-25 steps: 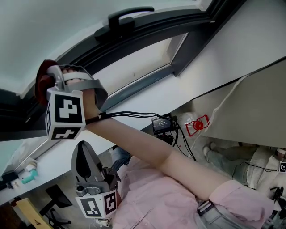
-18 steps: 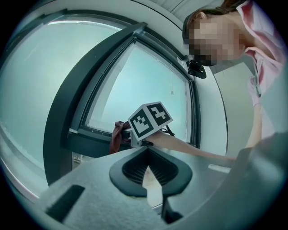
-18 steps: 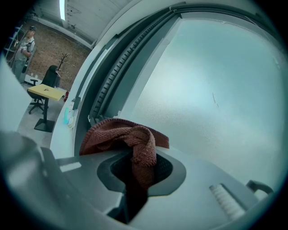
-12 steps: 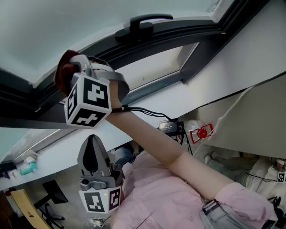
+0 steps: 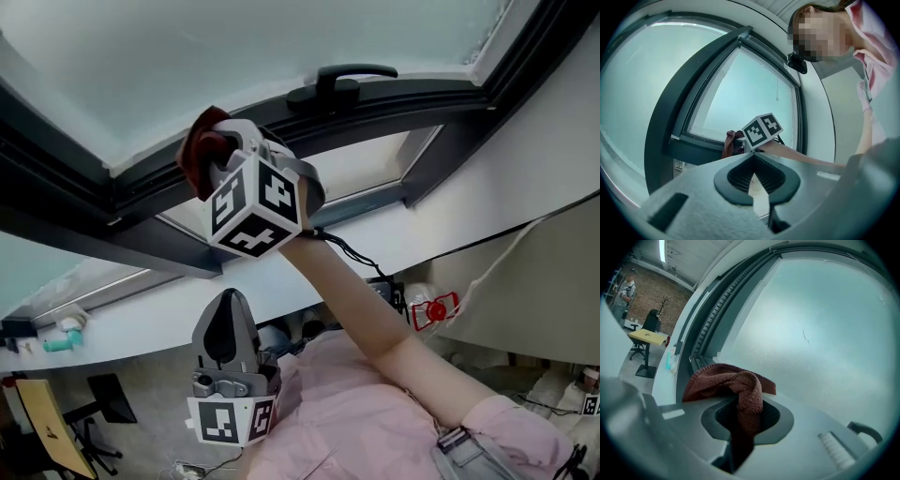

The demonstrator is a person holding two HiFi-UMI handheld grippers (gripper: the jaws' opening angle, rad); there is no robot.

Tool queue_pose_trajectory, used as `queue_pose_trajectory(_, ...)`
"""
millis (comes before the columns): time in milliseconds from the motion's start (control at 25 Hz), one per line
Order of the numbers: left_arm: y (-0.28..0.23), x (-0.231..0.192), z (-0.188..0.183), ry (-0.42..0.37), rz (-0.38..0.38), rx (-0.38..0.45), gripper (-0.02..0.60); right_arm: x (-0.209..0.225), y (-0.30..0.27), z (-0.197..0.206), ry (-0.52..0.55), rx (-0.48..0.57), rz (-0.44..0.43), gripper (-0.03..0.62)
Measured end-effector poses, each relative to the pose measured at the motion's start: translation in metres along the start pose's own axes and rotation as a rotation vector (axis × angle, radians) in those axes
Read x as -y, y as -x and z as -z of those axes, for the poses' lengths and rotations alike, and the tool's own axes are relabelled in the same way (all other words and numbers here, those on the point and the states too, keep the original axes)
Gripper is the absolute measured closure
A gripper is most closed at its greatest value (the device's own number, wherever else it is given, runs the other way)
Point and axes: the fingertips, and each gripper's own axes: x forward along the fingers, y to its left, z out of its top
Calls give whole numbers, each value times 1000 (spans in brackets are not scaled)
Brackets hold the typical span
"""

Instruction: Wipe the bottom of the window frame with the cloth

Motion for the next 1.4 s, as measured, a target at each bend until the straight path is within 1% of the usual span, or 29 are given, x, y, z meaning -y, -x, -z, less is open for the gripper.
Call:
queue_pose_trajectory(280, 5, -2, -1, -4, -27, 9, 581, 10, 3, 6, -10, 7, 10, 536)
queue_pose_trajectory(600, 14, -8, -2, -3, -47, 13, 581, 12, 4, 7, -23, 8, 18, 536)
queue_pose_trajectory(760, 18, -12, -4, -3, -63, 20, 581, 22, 9, 14, -54, 2, 31, 536)
queue_pose_trajectory(920, 17, -13, -1, 1, -60, 12, 581, 30, 12, 18, -78, -2, 39, 536)
queue_pose_trajectory(1160, 18, -13, -4, 8, -63, 26, 581, 38, 16, 23, -83, -3, 47, 536)
queue_pose_trajectory(1400, 17, -16, -2, 15, -70, 23, 581, 44, 19, 27, -82, 3, 51, 536)
